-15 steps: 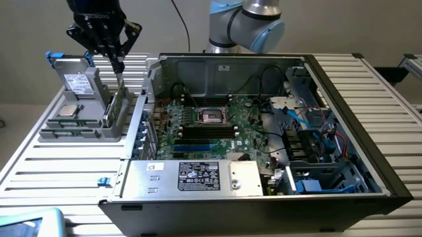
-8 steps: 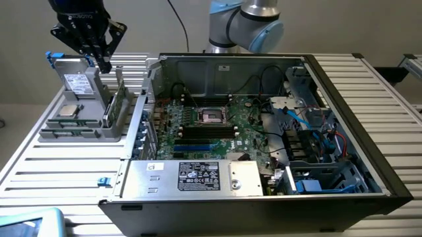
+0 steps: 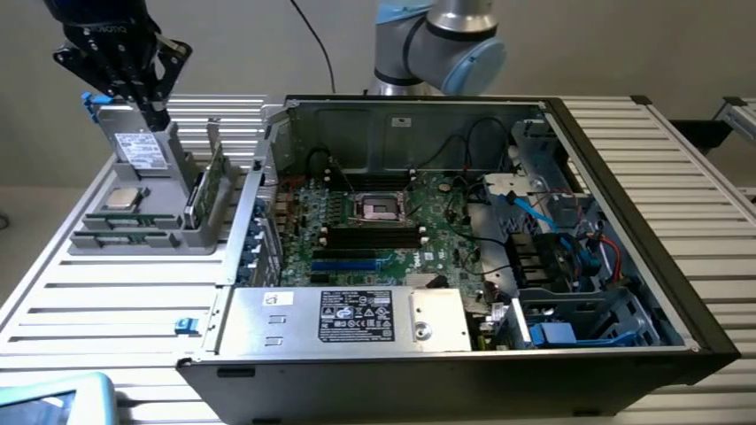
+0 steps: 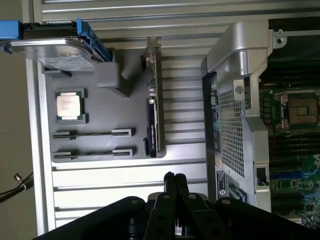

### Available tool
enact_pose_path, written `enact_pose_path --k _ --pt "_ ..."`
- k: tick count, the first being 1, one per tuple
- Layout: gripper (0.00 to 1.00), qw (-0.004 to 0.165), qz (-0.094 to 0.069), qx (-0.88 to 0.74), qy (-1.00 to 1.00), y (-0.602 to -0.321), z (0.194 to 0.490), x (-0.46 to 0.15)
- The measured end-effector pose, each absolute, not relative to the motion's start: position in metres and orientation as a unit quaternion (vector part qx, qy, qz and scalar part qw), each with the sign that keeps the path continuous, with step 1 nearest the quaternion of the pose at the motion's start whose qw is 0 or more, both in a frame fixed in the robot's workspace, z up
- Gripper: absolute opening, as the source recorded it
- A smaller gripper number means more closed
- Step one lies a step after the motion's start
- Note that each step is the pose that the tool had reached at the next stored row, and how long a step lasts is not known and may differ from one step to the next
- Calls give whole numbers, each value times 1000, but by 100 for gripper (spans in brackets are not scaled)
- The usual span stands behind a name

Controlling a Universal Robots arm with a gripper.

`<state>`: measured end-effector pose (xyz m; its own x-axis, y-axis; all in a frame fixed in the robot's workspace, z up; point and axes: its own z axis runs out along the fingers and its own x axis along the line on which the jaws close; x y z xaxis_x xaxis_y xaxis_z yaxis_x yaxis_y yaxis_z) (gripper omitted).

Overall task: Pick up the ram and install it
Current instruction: 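Reach for the ram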

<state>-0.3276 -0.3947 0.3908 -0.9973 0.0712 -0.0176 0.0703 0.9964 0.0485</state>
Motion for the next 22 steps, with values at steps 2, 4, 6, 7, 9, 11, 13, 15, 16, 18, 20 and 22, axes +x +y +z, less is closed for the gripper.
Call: enact_pose_path --k 2,4,6,7,9,11,13,15,16,18,20,22 --pt "11 10 24 35 999 -394 390 -337" --pt "11 10 24 35 999 -393 389 -345" --pt "11 10 24 35 999 -392 387 -355" --pt "11 10 24 35 999 -391 386 -359" --pt "11 10 24 35 999 -389 384 -368" --pt "11 10 24 35 999 -387 382 -377" --pt "11 10 24 35 999 -384 379 -387" --pt "11 10 24 35 999 -381 377 -396" --pt "11 10 24 35 999 -380 376 -400" --pt "11 10 24 35 999 -377 375 -409" --pt "11 10 24 35 999 -375 374 -418" --pt "11 10 24 35 999 -372 373 -427"
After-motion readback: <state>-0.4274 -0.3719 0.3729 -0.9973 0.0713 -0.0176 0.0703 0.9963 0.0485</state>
